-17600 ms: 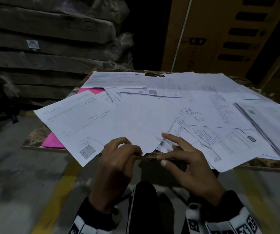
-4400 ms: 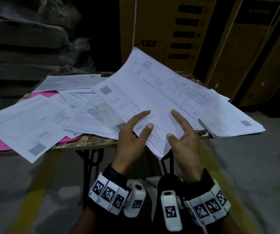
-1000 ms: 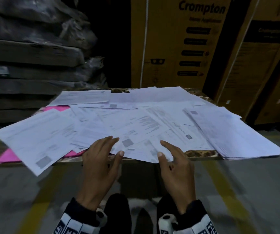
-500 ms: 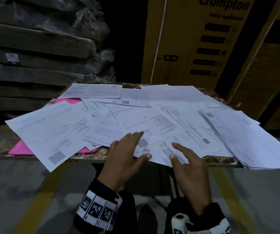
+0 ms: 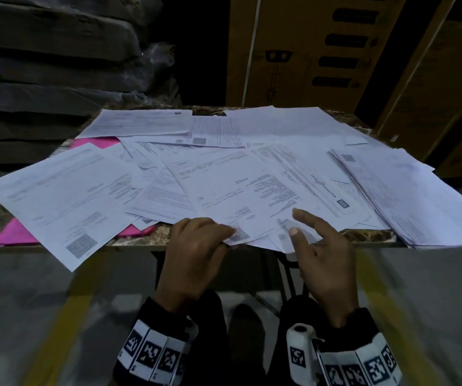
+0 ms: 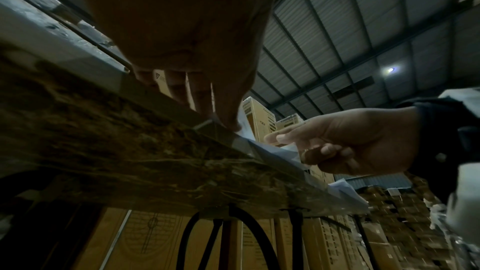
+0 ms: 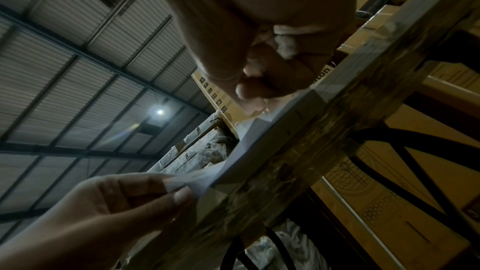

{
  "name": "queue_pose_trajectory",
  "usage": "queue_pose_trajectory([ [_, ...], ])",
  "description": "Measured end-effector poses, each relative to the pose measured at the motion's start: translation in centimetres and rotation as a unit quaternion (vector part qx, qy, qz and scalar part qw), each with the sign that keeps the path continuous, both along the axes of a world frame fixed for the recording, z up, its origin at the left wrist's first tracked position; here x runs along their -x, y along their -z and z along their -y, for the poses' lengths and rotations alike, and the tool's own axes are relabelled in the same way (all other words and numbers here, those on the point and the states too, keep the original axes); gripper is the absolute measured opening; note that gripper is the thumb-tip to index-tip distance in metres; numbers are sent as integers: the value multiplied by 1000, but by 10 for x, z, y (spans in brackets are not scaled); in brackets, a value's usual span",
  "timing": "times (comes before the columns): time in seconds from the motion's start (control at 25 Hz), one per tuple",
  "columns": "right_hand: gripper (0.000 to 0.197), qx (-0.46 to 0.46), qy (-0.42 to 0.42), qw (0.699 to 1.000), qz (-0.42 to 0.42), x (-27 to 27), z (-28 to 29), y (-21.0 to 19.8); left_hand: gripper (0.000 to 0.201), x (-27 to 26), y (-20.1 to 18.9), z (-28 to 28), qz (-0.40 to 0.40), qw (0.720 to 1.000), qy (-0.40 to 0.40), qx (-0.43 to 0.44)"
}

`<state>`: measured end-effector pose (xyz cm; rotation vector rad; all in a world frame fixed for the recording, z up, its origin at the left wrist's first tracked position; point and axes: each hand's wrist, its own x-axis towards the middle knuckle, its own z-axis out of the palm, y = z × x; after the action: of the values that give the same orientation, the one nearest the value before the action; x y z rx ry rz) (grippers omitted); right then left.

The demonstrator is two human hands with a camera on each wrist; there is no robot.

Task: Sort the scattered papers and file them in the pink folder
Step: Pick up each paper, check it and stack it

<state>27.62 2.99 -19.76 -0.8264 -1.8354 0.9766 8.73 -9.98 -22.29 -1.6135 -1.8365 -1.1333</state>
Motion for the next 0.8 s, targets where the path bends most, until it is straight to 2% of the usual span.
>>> queue_pose_trajectory([
  [0.08, 28, -4, 5, 1000, -31, -2, 1, -2, 17, 1, 3, 3, 16, 999, 9, -34],
  [0.16, 30, -9, 14, 998, -53, -5, 2, -6, 17, -1, 5, 6, 55, 996, 10, -68],
  [0.28, 31, -6, 39, 998, -46, -9, 3, -9, 19, -10, 6, 12, 125, 985, 14, -114],
  [0.36, 31, 8, 47, 998, -35, -12, 5, -11, 16, -18, 6, 17, 144, 982, 15, -124],
  [0.56, 32, 106, -26, 993, -32, -14, 17, -11, 9, -38, 14, 30, 188, 974, -31, -125],
  [0.64, 33, 148, -34, 987, -44, -11, 21, -10, 9, -46, 17, 37, 227, 964, -22, -135],
  [0.8, 32, 174, -19, 982, -74, -7, 22, -14, 7, -54, 15, 48, 303, 942, 16, -143],
])
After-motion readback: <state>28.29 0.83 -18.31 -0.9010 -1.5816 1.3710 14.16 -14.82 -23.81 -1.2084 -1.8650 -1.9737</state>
